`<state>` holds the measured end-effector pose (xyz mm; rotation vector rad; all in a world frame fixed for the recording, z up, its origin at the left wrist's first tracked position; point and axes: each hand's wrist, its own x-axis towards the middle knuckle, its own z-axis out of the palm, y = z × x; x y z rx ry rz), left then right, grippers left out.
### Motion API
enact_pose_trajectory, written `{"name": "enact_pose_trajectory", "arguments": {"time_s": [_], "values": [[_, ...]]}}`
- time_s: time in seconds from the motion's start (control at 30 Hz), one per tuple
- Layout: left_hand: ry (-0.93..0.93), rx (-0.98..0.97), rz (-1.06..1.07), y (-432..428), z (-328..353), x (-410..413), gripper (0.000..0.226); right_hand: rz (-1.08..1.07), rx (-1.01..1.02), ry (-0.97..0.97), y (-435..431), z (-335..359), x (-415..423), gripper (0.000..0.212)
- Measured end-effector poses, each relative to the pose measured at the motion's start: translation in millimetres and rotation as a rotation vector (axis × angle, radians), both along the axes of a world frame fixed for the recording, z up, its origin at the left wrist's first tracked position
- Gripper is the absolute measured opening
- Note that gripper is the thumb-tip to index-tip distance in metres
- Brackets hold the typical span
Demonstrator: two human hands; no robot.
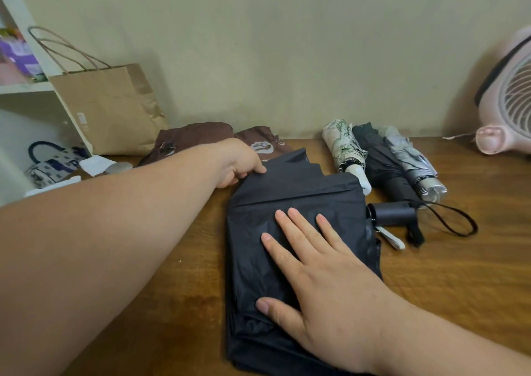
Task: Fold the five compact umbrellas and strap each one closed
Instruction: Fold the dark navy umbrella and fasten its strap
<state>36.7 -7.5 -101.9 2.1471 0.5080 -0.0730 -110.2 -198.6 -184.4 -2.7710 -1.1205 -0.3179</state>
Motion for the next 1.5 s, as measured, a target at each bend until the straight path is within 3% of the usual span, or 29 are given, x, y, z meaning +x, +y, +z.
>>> {"name": "enact_pose_trajectory", "arguments": {"time_s": [0.17,0.27,0.33,0.4,0.47,0.57,0.67,0.73,0.83,0.9,1.0,1.17,1.2,1.3,1.43,1.5], "values": [[-0.169,-0.105,-0.040,-1,13,-4,0.017,0.018,0.027,0.043,-1,3,0,0.086],[-0.258,-0.461,-0.203,4,23,-19,0.014,0.024,0.016,0.072,-2,5,0,0.087],[-0.283,-0.743,-0.335,11,26,-39,0.027,0.025,0.003,0.075,-2,7,-1,0.087],[-0.333,-0.833,-0.463,17,26,-64,0.022,0.023,-0.026,0.091,-2,9,-1,0.086],[-0.384,-0.782,-0.606,20,22,-92,0.003,0.026,-0.023,0.104,-2,10,-1,0.087],[-0.408,-0.589,-0.733,19,9,-122,0.015,0.019,-0.005,0.109,-3,9,-1,0.089],[-0.450,-0.328,-0.650,15,-14,-132,0.023,-0.009,0.022,0.097,-5,11,-4,0.087],[-0.442,-0.331,-0.534,12,-22,-139,0.022,0.003,0.032,0.092,-6,15,-5,0.085],[-0.338,-0.436,-0.497,8,-25,-150,0.051,0.052,0.022,0.108,-11,23,-6,0.084],[-0.311,-0.404,-0.477,6,-25,-156,0.045,0.078,-0.014,0.168,-21,30,-8,0.083],[-0.318,-0.205,-0.482,7,-33,-164,0.028,0.047,-0.098,0.324,-40,45,-8,0.078],[-0.415,0.090,-0.591,12,-56,-179,0.035,-0.006,-0.171,0.541,-66,85,-4,0.051],[-0.481,0.168,-0.624,13,-60,-180,0.031,-0.035,-0.147,0.520,-72,88,-2,0.045],[-0.652,0.395,-0.723,16,-70,-182,0.024,-0.100,-0.058,0.242,-87,92,4,0.058],[-0.663,0.515,-0.779,14,-73,-182,0.029,0.056,0.100,-0.126,-72,92,-4,0.048],[-0.674,0.539,-0.806,14,-71,-181,0.029,0.146,0.024,-0.216,-55,74,-6,0.070]]}}
